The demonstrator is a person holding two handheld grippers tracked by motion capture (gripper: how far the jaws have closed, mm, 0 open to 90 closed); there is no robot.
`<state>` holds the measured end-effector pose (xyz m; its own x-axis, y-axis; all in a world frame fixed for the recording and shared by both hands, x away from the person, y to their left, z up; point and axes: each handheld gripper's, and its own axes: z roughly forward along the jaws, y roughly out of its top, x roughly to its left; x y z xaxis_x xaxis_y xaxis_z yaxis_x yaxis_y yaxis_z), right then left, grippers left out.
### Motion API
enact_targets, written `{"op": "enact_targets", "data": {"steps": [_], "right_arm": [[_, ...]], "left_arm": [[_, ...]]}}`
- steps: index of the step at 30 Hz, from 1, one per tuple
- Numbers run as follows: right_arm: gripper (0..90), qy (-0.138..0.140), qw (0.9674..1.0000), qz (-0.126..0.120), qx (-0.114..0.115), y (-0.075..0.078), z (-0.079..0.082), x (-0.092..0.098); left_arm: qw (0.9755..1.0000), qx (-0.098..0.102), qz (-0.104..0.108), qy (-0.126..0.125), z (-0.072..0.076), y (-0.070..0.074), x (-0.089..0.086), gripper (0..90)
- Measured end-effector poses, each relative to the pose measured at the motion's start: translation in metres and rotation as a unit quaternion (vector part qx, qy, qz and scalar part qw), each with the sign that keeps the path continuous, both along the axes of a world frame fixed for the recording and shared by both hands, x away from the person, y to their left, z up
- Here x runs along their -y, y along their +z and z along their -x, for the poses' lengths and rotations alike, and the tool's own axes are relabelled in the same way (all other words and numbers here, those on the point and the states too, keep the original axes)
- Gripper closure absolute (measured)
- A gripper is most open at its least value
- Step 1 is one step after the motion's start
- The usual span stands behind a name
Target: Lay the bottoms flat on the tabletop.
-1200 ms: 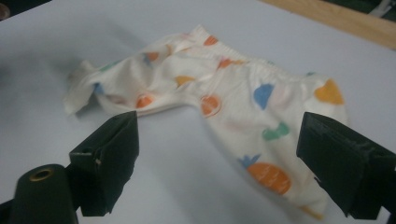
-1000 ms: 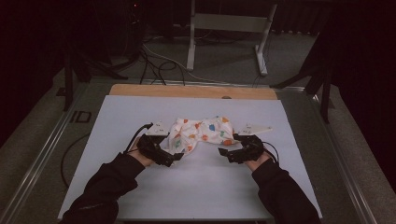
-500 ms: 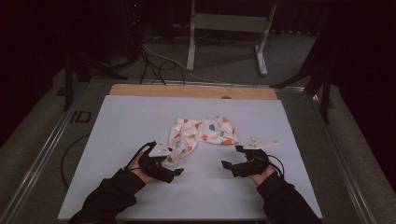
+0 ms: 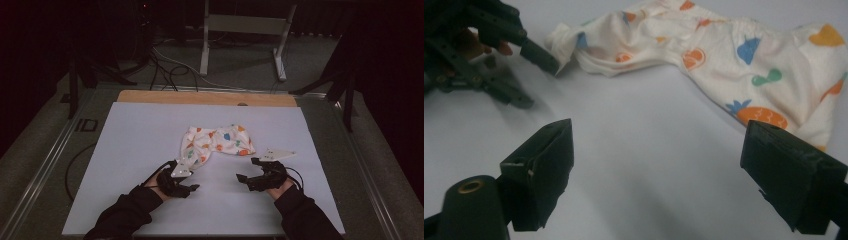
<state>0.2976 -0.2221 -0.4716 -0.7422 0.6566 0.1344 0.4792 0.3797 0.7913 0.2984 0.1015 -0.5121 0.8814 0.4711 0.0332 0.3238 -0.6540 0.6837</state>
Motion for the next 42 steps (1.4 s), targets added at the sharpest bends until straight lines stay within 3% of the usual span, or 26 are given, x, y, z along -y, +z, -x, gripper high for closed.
{"op": "enact_targets", "data": {"steps": [2,6,8,9,13,17,21,24,26,32,33,34,37,39,42], "right_arm": [[13.9,0.0,1.0,0.004,-0.003,-0.002,0.0,0.001],[13.9,-0.004,0.9999,0.009,-0.003,-0.004,-0.001,0.004],[13.9,-0.007,0.9999,0.009,0.0,-0.005,-0.002,0.006],[13.9,-0.009,0.9999,0.007,-0.001,-0.005,-0.002,0.007],[14.0,-0.015,0.9998,0.008,-0.004,-0.006,-0.003,0.01],[14.0,-0.014,0.9999,0.007,-0.005,-0.005,-0.003,0.009],[14.0,-0.013,0.9999,0.007,0.0,-0.004,-0.002,0.009],[14.1,-0.018,0.9998,0.004,-0.001,-0.003,-0.002,0.01],[14.1,-0.017,0.9998,0.005,0.0,-0.003,-0.003,0.011],[14.1,-0.017,0.9998,0.003,0.003,-0.001,-0.003,0.012],[14.1,-0.017,0.9998,0.003,0.003,-0.001,-0.003,0.012],[14.1,-0.018,0.9998,0.003,0.003,-0.001,-0.002,0.012],[14.2,-0.019,0.9998,0.004,0.001,-0.001,-0.003,0.013],[14.2,-0.02,0.9998,0.001,0.001,-0.001,-0.003,0.013],[14.2,-0.019,0.9998,0.002,0.002,0.0,-0.002,0.014]], "left_arm": [[0.9999,0.002,-0.002,0.014,-0.006,-0.001,-0.004,48.0],[0.9975,0.031,-0.024,0.059,-0.014,-0.003,-0.014,45.7],[0.996,0.033,-0.036,0.075,-0.017,-0.004,-0.019,45.6],[0.9957,0.032,-0.032,0.082,-0.017,-0.004,-0.021,45.3],[0.9967,0.011,-0.021,0.078,-0.02,-0.004,-0.026,62.0],[0.9967,0.013,-0.027,0.075,-0.019,-0.001,-0.023,85.0],[0.9985,0.015,-0.018,0.049,-0.014,0.011,-0.02,90.0],[0.9992,0.022,0.003,0.034,-0.008,0.026,-0.016,90.0],[0.9991,0.02,0.029,0.022,-0.005,0.038,-0.014,90.0],[0.9959,0.026,0.087,0.005,0.0,0.069,-0.01,90.0],[0.9959,0.026,0.087,0.005,0.0,0.069,-0.01,90.0],[0.992,0.016,0.125,0.003,-0.003,0.077,-0.013,90.0],[0.9854,0.024,0.167,0.02,-0.006,0.086,-0.02,90.0],[0.984,0.028,0.172,0.035,-0.01,0.085,-0.027,89.9],[0.9841,0.003,0.169,0.056,-0.017,0.074,-0.041,89.9]]}}
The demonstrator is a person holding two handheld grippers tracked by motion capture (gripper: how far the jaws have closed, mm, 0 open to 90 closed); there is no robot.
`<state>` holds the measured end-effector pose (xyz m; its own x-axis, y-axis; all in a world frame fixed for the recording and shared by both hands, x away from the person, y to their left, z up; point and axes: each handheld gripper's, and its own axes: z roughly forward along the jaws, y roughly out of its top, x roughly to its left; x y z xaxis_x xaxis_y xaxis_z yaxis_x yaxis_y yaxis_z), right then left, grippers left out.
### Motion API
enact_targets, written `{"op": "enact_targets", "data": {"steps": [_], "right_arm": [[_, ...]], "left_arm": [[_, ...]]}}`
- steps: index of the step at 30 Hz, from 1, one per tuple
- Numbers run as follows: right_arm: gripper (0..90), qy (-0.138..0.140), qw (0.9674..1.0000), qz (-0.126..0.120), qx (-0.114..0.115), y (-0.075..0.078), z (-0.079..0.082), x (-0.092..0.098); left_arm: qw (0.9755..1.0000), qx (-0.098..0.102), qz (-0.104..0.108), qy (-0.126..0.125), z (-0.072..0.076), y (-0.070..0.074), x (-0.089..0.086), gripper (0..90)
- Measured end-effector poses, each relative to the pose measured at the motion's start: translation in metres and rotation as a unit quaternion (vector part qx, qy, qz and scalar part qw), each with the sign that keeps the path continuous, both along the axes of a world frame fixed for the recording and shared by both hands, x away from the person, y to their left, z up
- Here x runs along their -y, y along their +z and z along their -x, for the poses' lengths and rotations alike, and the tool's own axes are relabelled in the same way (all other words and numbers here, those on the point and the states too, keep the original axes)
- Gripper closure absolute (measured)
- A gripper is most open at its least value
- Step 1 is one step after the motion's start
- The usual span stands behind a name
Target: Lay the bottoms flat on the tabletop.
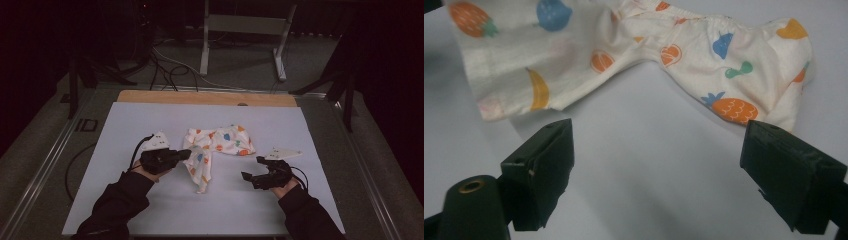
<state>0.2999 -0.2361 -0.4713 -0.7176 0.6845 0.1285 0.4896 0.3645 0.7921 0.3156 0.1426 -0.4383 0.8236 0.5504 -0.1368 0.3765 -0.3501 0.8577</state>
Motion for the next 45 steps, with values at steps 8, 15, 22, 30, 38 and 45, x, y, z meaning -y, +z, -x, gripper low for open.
{"op": "enact_targets", "data": {"steps": [8,15,22,30,38,45], "right_arm": [[14.2,-0.001,1.0,0.0,-0.001,0.0,-0.001,0.0],[14.2,0.0,1.0,0.001,-0.002,0.0,-0.001,-0.002],[14.2,0.0,1.0,0.003,0.001,0.0,-0.001,0.0],[14.2,0.0,1.0,-0.001,0.001,0.0,-0.001,-0.002],[14.2,0.005,1.0,0.0,-0.002,0.0,-0.002,-0.002],[14.2,0.001,1.0,-0.006,-0.002,0.001,-0.001,-0.001]], "left_arm": [[0.9934,-0.053,-0.086,0.054,-0.011,-0.051,-0.038,87.6],[0.9904,-0.061,-0.101,0.073,-0.011,-0.065,-0.052,74.3],[0.998,-0.005,-0.059,-0.02,0.029,-0.045,-0.032,48.2],[0.9884,-0.001,-0.103,-0.112,0.056,-0.055,0.019,50.0],[0.9815,-0.023,-0.156,-0.108,0.044,-0.077,0.04,63.2],[0.9844,-0.031,-0.153,-0.082,0.039,-0.075,0.046,87.3]]}}
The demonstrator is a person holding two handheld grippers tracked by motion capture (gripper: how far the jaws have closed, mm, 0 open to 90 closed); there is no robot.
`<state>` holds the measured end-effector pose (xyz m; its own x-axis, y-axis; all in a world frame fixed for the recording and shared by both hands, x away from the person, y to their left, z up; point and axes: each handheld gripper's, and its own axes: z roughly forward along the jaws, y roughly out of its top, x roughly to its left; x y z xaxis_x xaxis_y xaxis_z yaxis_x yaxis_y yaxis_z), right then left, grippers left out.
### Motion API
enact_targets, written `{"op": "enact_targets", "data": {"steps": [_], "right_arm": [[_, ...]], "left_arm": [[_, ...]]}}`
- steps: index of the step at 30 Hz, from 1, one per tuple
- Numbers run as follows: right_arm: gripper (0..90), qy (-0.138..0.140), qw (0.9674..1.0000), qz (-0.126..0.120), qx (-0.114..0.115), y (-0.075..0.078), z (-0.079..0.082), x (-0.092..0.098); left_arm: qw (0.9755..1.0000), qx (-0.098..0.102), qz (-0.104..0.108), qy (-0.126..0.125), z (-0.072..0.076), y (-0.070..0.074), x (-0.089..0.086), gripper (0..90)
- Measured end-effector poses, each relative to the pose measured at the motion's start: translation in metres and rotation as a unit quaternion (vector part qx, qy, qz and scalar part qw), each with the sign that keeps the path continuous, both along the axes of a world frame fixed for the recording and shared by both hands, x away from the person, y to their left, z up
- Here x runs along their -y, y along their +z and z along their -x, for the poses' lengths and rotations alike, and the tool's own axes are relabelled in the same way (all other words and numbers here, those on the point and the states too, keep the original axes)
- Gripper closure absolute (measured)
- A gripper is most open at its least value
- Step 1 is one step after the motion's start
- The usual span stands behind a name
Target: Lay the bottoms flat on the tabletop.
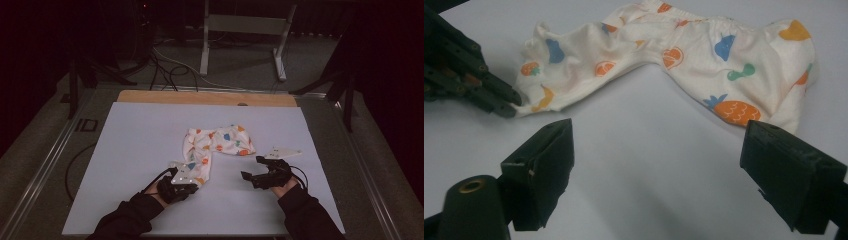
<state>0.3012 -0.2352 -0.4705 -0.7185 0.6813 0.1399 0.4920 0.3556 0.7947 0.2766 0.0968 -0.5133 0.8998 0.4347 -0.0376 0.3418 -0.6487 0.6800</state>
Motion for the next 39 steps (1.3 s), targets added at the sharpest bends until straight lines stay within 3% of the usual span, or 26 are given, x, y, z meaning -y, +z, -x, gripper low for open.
{"op": "enact_targets", "data": {"steps": [2,7,10,19,26,28,31,36,39], "right_arm": [[14.2,0.001,1.0,0.002,0.001,0.001,0.0,0.0],[14.3,-0.002,1.0,0.0,0.003,0.003,0.0,0.002],[14.4,-0.003,1.0,-0.003,0.004,0.004,0.0,0.003],[14.4,-0.003,1.0,-0.004,0.004,0.003,-0.001,0.004],[14.5,0.0,1.0,-0.003,0.004,0.003,-0.001,0.003],[14.5,0.001,1.0,-0.002,0.003,0.003,0.0,0.002],[14.4,0.0,1.0,-0.004,0.004,0.003,0.0,0.003],[14.4,-0.002,1.0,-0.005,0.008,0.005,0.0,0.005],[14.4,-0.002,1.0,-0.003,0.008,0.005,0.0,0.004]], "left_arm": [[0.9999,0.007,-0.002,-0.008,0.004,0.003,0.004,87.8],[0.9991,0.011,0.02,-0.036,0.014,0.016,0.019,87.9],[0.9988,0.007,0.017,-0.046,0.015,0.019,0.028,87.7],[0.9983,-0.002,0.025,-0.052,0.011,0.017,0.052,87.3],[0.9968,-0.015,0.024,-0.074,0.013,0.013,0.065,83.3],[0.9959,-0.013,0.026,-0.086,0.016,0.015,0.064,78.6],[0.9956,0.003,0.04,-0.084,0.018,0.025,0.054,64.4],[0.9956,0.028,0.063,-0.063,0.011,0.047,0.019,51.4],[0.9962,0.034,0.063,-0.049,0.008,0.053,-0.006,46.8]]}}
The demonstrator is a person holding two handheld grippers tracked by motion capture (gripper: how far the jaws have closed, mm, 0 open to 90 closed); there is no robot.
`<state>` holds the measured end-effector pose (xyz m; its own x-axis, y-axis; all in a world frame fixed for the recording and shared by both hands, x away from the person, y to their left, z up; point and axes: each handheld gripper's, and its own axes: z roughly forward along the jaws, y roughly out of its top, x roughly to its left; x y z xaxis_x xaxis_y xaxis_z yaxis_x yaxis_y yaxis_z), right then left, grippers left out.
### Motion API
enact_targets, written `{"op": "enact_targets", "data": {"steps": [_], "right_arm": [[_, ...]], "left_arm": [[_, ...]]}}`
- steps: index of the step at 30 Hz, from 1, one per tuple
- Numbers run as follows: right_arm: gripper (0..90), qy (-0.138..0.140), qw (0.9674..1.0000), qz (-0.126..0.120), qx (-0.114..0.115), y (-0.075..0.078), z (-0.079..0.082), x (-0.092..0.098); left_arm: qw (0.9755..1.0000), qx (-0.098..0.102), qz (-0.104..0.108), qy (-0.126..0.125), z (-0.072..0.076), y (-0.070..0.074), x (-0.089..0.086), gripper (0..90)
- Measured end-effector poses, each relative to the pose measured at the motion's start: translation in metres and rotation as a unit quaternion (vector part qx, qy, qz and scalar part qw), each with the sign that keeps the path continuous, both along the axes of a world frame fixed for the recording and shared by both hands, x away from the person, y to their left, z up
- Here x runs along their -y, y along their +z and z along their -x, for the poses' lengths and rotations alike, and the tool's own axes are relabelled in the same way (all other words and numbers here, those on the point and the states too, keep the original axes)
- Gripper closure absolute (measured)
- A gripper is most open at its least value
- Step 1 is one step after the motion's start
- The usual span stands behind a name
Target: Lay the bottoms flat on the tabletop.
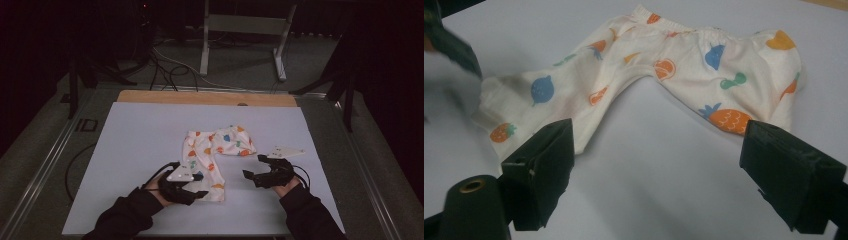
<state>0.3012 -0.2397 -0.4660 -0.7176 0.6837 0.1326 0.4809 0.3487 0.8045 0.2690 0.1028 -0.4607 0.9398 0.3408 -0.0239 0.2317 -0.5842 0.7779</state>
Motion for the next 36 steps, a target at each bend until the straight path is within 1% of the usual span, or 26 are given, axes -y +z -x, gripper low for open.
{"op": "enact_targets", "data": {"steps": [1,3,4,7,9,10,12,14,15,17,18,20,21,22,23,24,25,26,27,28,29,30,32,33,35,36], "right_arm": [[14.4,-0.001,1.0,-0.001,-0.001,0.0,0.0,0.0],[14.4,0.0,1.0,0.0,-0.003,-0.001,0.0,-0.001],[14.4,0.001,1.0,0.002,-0.001,-0.001,-0.001,-0.001],[14.4,0.002,1.0,0.002,-0.003,-0.001,-0.001,-0.002],[14.4,0.003,1.0,0.004,-0.003,-0.001,-0.001,-0.003],[14.4,0.004,1.0,0.004,-0.002,-0.001,-0.001,-0.003],[14.5,0.005,1.0,0.002,-0.002,-0.001,-0.001,-0.003],[14.4,0.006,1.0,0.005,-0.004,-0.002,-0.001,-0.004],[14.4,0.007,1.0,0.005,-0.003,-0.002,-0.001,-0.004],[14.4,0.007,1.0,0.003,-0.006,-0.002,-0.001,-0.004],[14.4,0.007,1.0,0.002,-0.006,-0.003,-0.002,-0.004],[14.4,0.006,0.9999,0.002,-0.008,-0.002,-0.001,-0.004],[14.4,0.007,1.0,0.001,-0.007,-0.002,-0.001,-0.004],[14.4,0.007,0.9999,0.002,-0.008,-0.002,-0.001,-0.004],[14.4,0.007,0.9999,0.002,-0.008,-0.002,-0.001,-0.004],[14.4,0.006,0.9999,0.0,-0.008,-0.002,-0.001,-0.004],[14.4,0.006,0.9999,0.002,-0.008,-0.002,-0.001,-0.004],[14.4,0.007,0.9999,0.003,-0.007,-0.002,-0.001,-0.004],[14.4,0.006,0.9999,0.0,-0.008,-0.002,-0.001,-0.004],[14.4,0.006,1.0,-0.001,-0.008,-0.003,-0.001,-0.003],[14.5,0.005,0.9999,-0.001,-0.009,-0.002,-0.001,-0.003],[14.4,0.006,1.0,0.0,-0.008,-0.002,-0.001,-0.003],[14.4,0.007,1.0,-0.001,-0.006,-0.001,-0.001,-0.003],[14.4,0.007,1.0,-0.001,-0.006,-0.001,-0.001,-0.003],[14.4,0.007,0.9999,-0.003,-0.007,-0.001,-0.001,-0.003],[14.4,0.007,1.0,-0.002,-0.006,-0.001,-0.001,-0.003]], "left_arm": [[1.0,-0.004,0.005,0.003,-0.001,0.0,-0.008,46.9],[0.9999,-0.004,0.009,0.013,0.001,-0.002,-0.021,46.9],[0.9998,-0.008,0.013,0.012,0.002,-0.004,-0.025,46.9],[0.9998,-0.014,0.009,0.008,0.008,-0.013,-0.033,47.0],[0.9999,-0.013,-0.005,0.005,0.012,-0.021,-0.035,47.3],[0.9999,-0.014,-0.01,-0.001,0.013,-0.024,-0.035,48.4],[0.9997,-0.018,-0.017,-0.005,0.013,-0.029,-0.036,49.3],[0.9994,-0.023,-0.021,-0.015,0.013,-0.033,-0.035,50.5],[0.9992,-0.021,-0.029,-0.017,0.012,-0.035,-0.034,50.6],[0.9986,-0.023,-0.041,-0.023,0.01,-0.04,-0.031,50.6],[0.9981,-0.027,-0.05,-0.023,0.008,-0.043,-0.03,50.6],[0.9969,-0.029,-0.066,-0.031,0.005,-0.048,-0.029,50.6],[0.9963,-0.034,-0.072,-0.031,0.004,-0.051,-0.029,50.6],[0.9961,-0.037,-0.074,-0.031,0.001,-0.054,-0.029,50.7],[0.9961,-0.037,-0.074,-0.031,0.001,-0.054,-0.029,53.6],[0.9968,-0.045,-0.061,-0.026,-0.003,-0.055,-0.032,56.8],[0.9969,-0.044,-0.06,-0.027,-0.003,-0.055,-0.032,59.3],[0.997,-0.035,-0.064,-0.026,-0.004,-0.055,-0.033,62.5],[0.9971,-0.032,-0.064,-0.025,-0.004,-0.056,-0.034,67.1],[0.9976,-0.027,-0.063,-0.015,-0.004,-0.056,-0.034,70.0],[0.9977,-0.021,-0.064,-0.009,-0.003,-0.057,-0.034,76.4],[0.9975,-0.01,-0.07,-0.009,-0.003,-0.056,-0.034,80.5],[0.9972,-0.001,-0.075,-0.008,-0.001,-0.056,-0.034,87.1],[0.9971,0.0,-0.075,-0.01,0.0,-0.055,-0.033,89.0],[0.9963,0.006,-0.084,-0.016,0.003,-0.054,-0.033,89.7],[0.9962,0.008,-0.085,-0.02,0.005,-0.052,-0.033,89.8]]}}
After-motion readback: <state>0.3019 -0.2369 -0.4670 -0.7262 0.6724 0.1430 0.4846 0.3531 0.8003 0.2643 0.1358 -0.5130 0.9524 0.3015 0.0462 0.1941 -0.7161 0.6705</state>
